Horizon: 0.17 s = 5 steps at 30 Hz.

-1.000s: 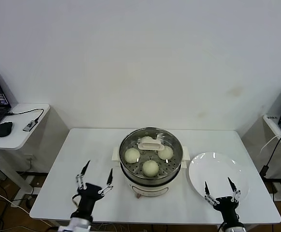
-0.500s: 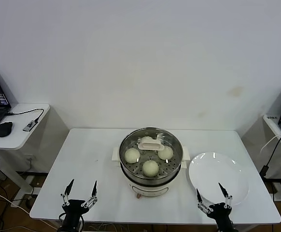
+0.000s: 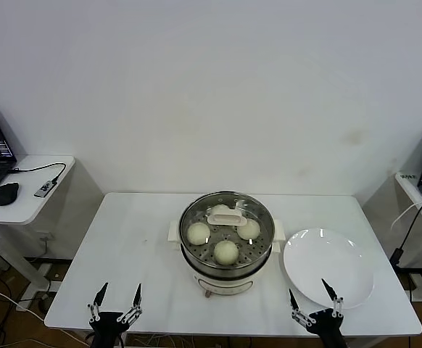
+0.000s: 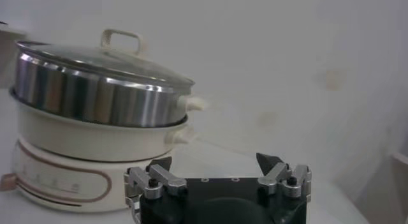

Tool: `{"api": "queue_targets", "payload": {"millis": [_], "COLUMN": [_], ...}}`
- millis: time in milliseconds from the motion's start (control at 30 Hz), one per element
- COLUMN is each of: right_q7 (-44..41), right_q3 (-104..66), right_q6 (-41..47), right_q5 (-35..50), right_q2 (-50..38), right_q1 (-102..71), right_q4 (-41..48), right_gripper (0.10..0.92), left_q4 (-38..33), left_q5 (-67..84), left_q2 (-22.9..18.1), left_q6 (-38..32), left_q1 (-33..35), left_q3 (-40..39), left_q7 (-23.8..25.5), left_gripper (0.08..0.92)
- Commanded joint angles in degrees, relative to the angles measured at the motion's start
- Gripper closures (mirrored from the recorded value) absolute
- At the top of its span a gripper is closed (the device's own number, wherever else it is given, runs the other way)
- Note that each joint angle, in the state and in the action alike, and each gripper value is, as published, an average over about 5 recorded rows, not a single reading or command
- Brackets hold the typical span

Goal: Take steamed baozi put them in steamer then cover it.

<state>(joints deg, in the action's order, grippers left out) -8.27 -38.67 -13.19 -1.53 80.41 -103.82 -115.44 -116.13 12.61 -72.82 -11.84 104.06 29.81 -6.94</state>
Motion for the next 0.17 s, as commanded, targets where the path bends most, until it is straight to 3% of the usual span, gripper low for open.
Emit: {"api": "queue_targets", "payload": {"millis": [33, 167], "right_q7": [-0.8, -0.7], "right_q3": [0.1, 0.3], "right_q6": [-0.2, -0.4], "right_q5": [-0.6, -1.3], "right_q2": [-0.1, 0.2], "right_q1": [-0.8, -0.8], "right_q4": [-0.1, 0.3], "right_gripper": [0.203, 0.203], "left_q4": [0.9, 0.9], "left_q5": [1.5, 1.3], "left_q2": [-0.3, -0.2], "left_q6": [-0.7, -0.5], "left_q1": [0.8, 0.9], "left_q3": [0.6, 0.5], "left_q7": [1.0, 1.5], "left_gripper": [0.177, 0.177]}}
